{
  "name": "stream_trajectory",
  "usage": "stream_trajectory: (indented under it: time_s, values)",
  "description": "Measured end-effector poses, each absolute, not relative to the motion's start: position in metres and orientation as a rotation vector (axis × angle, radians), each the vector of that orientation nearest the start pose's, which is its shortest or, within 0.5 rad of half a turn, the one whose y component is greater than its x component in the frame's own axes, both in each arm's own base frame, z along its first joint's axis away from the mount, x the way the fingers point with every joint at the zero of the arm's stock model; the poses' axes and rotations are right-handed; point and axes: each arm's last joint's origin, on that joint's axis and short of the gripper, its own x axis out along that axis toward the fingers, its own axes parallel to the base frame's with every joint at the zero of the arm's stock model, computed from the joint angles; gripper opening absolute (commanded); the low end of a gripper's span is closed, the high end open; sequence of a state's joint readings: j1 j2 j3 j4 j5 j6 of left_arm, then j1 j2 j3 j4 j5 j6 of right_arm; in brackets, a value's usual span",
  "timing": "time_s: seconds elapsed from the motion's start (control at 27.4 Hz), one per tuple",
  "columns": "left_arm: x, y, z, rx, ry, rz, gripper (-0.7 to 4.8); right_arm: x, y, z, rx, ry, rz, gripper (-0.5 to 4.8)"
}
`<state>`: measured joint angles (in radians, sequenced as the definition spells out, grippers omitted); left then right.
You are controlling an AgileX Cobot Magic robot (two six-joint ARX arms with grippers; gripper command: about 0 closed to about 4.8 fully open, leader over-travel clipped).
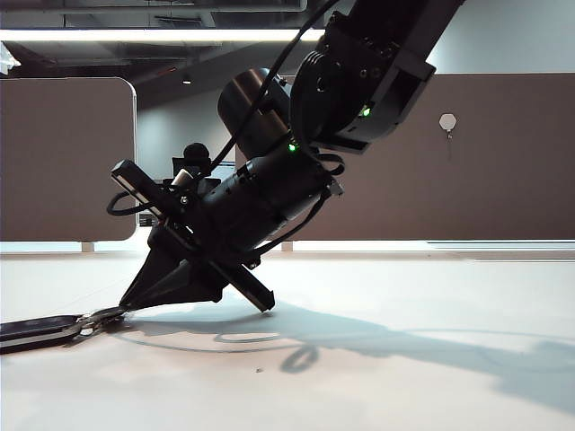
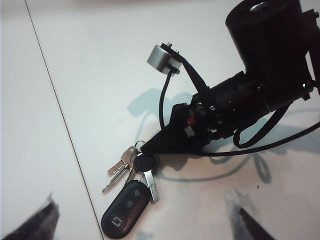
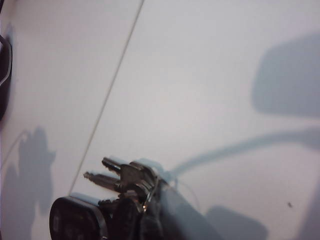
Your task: Hang the bunch of keys on the hook.
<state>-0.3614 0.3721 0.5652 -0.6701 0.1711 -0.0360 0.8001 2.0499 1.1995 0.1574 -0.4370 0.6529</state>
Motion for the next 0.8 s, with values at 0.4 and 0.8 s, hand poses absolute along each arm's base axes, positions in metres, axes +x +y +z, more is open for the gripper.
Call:
stream_trajectory:
  time_s: [0.4, 0.8]
  values:
    - [0.081, -0.036, 0.261, 0.011, 0.489, -0.514, 4.79, 0.289, 0.296, 0.187, 0.372, 0.852, 0.977, -0.03]
    - [0.084, -0.037, 0.281, -0.003, 0.326, -0.505, 4.79, 0.305, 0.224, 0.280, 0.320, 0.528, 0.932, -0.03]
